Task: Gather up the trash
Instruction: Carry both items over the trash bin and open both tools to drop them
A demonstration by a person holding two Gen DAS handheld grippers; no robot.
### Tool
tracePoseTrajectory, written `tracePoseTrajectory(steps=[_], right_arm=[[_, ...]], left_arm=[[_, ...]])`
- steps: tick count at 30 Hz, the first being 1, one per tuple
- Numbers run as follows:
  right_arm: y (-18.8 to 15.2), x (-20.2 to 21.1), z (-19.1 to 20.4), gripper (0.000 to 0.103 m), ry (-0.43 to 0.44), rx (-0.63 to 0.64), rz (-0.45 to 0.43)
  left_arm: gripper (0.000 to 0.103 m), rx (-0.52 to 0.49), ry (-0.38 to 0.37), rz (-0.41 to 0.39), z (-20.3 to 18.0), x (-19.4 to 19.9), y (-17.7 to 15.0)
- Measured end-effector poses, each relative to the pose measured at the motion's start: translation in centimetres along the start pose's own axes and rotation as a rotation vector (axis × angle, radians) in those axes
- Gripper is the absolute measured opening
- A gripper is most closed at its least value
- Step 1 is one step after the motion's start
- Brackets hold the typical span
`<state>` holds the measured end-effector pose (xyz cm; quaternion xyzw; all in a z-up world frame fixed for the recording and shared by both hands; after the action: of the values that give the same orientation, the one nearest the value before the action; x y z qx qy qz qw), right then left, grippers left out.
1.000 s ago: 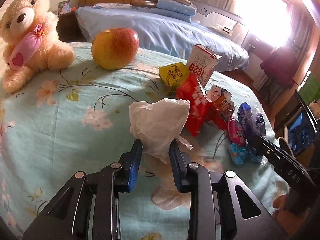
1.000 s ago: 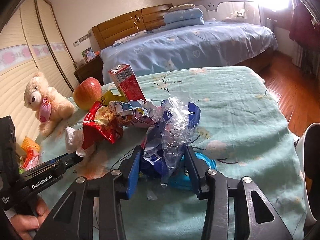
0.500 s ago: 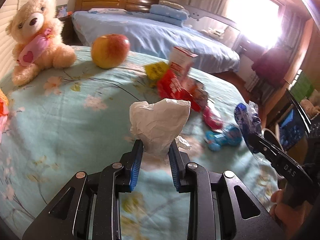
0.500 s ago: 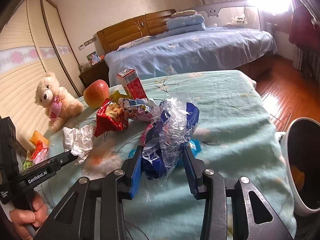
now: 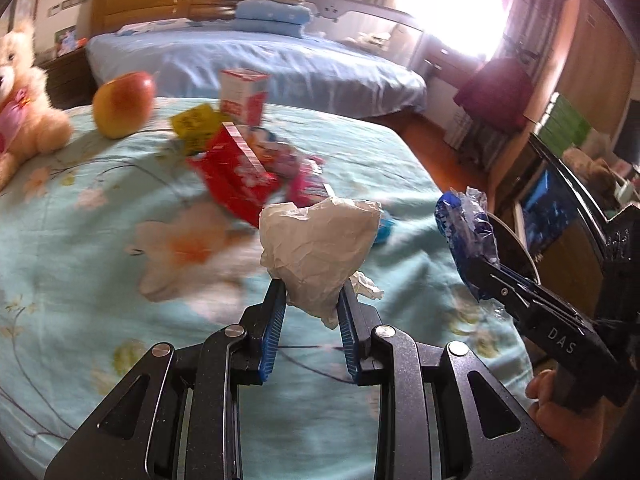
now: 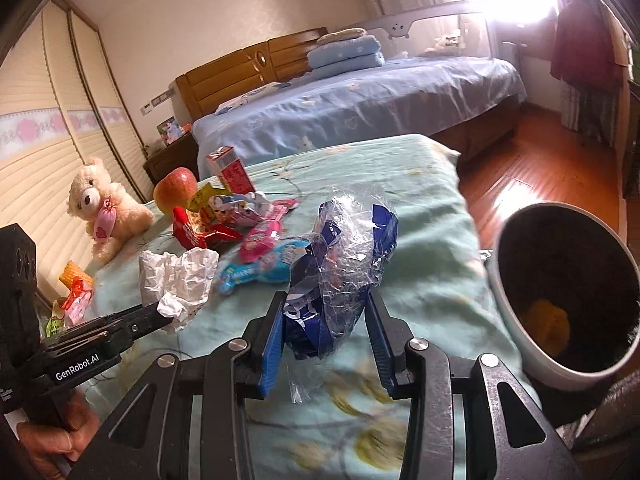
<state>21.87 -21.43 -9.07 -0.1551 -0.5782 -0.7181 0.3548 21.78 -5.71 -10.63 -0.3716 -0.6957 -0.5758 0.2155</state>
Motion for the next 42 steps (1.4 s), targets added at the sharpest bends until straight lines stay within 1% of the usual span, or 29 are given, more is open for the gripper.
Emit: tracePoseTrajectory(steps=[3, 11, 22, 32, 42], right_arm=[[-0.7, 1.0, -1.7, 0.039, -0.013, -0.026, -0.008], [-1.3, 2.7, -4.2, 0.039, -0.04, -0.057, -0.024], [-2.3, 4.9, -8.7, 0.039, -0.096, -0.112, -0.04], [-2.4, 6.3, -12.4, 0.04, -0.143, -0.166, -0.059], [-2.3, 6.4, -15.4, 0.04, -0.172, -0.199, -0.057]], left_arm=[[0.025, -0.024, -0.016, 0.012, -1.7, -0.4, -0.2], [0.025, -0.088, -0.051, 0.028, -6.0, -1.5, -0.3], [0.025, -0.157, -0.095, 0.051, -10.9, -3.3, -0.1], [0.025, -0.213, -0.121, 0.069, -14.8, -4.7, 0.2], [0.025, -0.241, -0.131, 0.084, -17.1, -6.1, 0.6]])
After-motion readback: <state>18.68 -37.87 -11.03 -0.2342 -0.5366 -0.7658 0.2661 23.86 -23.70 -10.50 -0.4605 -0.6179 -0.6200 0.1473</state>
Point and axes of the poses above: each gripper's, at about its wrist camera, not at the fingertips, and x roughly against the way its jaws point, z to its left, y to its top, the point moved 8 cm from there along -x, roughly the way its jaws point, and after that the axes turned 2 degrees about z, right-handed, at the moved point
